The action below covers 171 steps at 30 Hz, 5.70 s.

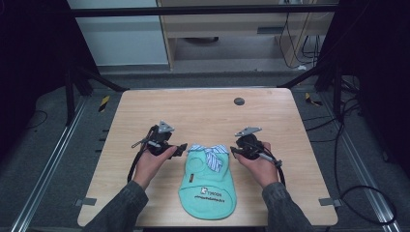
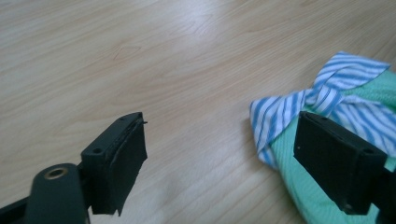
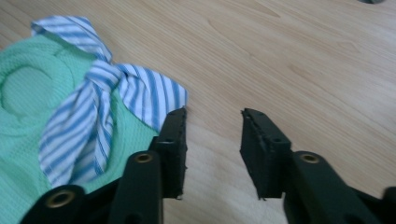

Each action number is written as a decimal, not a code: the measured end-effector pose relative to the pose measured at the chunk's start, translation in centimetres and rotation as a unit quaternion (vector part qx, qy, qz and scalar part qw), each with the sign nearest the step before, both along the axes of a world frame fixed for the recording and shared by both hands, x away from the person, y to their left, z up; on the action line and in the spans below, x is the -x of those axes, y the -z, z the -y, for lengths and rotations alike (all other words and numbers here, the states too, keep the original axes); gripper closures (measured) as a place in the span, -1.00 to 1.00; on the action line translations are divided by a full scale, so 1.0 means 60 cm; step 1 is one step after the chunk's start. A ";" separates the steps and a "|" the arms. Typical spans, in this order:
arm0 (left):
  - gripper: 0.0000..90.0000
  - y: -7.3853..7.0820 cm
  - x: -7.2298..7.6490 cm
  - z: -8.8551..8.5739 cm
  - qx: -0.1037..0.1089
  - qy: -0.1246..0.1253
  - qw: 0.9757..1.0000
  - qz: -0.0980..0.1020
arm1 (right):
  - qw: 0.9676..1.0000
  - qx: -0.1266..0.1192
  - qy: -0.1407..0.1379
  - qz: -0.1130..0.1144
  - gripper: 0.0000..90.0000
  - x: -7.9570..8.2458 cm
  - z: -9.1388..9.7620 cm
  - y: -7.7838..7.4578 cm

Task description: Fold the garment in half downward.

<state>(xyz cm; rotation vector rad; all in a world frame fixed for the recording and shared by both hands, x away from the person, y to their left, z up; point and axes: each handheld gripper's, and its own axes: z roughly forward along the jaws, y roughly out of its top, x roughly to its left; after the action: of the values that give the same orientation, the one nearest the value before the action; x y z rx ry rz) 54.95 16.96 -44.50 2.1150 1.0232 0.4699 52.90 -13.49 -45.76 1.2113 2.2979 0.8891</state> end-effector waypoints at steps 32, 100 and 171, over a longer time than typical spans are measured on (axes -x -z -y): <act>0.07 0.070 -0.041 0.060 -0.027 0.027 0.997 -0.073 | 0.996 -0.048 -0.006 -0.072 0.33 -0.057 -0.057 0.043; 0.94 -0.012 -0.006 0.066 -0.048 0.139 0.989 0.012 | 0.992 -0.019 -0.121 0.025 0.84 -0.017 -0.046 -0.029; 0.94 -0.088 -0.010 0.062 -0.053 0.148 0.985 0.070 | 0.988 0.020 -0.145 0.059 0.84 -0.036 -0.047 -0.112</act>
<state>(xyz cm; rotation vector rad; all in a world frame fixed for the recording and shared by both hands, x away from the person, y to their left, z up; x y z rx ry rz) 55.55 13.23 -39.20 2.2451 0.6020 0.5254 55.03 -10.66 -39.06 0.7964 2.4179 0.9782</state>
